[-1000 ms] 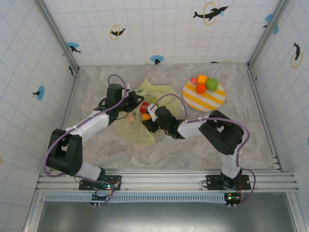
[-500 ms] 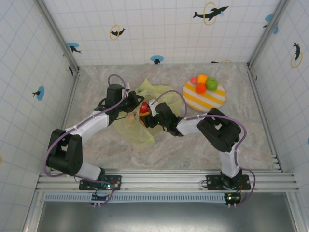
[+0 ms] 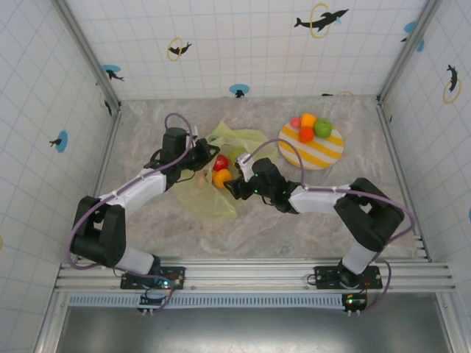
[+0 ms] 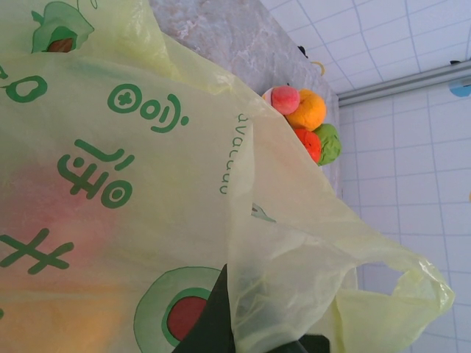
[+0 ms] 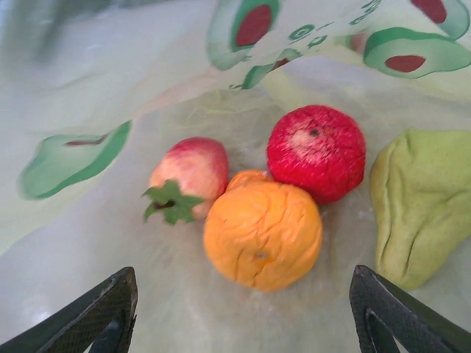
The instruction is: Place the fruits into the plastic bag
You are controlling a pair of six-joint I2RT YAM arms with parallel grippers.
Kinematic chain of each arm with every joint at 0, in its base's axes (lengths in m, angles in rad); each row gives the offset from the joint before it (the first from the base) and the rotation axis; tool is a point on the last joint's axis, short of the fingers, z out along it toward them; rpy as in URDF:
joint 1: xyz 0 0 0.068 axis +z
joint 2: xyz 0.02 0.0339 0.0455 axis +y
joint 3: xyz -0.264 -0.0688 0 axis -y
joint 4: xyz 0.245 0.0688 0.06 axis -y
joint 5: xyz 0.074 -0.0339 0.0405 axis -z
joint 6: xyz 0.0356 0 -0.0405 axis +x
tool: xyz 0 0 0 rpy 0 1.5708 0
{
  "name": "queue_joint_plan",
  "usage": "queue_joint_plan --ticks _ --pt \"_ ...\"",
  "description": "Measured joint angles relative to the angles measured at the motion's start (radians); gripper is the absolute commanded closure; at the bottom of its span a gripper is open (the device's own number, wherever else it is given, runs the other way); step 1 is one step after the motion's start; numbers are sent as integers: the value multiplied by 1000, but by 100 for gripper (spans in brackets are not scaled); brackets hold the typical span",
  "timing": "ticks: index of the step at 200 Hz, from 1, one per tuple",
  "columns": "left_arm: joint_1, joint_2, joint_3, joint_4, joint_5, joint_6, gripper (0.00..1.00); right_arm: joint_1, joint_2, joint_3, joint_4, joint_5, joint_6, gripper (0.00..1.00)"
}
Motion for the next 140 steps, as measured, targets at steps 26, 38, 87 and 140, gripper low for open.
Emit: queue_joint_plan --ticks 26,38,87,140 --pt "0 0 0 0 0 0 100 5 -69 -51 -69 -60 -23 28" --pt "0 0 0 0 0 0 100 8 -100 -81 -101 -68 -27 30" --pt "0 0 0 0 0 0 100 14 -281 -208 -220 -29 -35 32" --pt "0 0 0 0 0 0 100 11 -441 -385 -192 40 95 29"
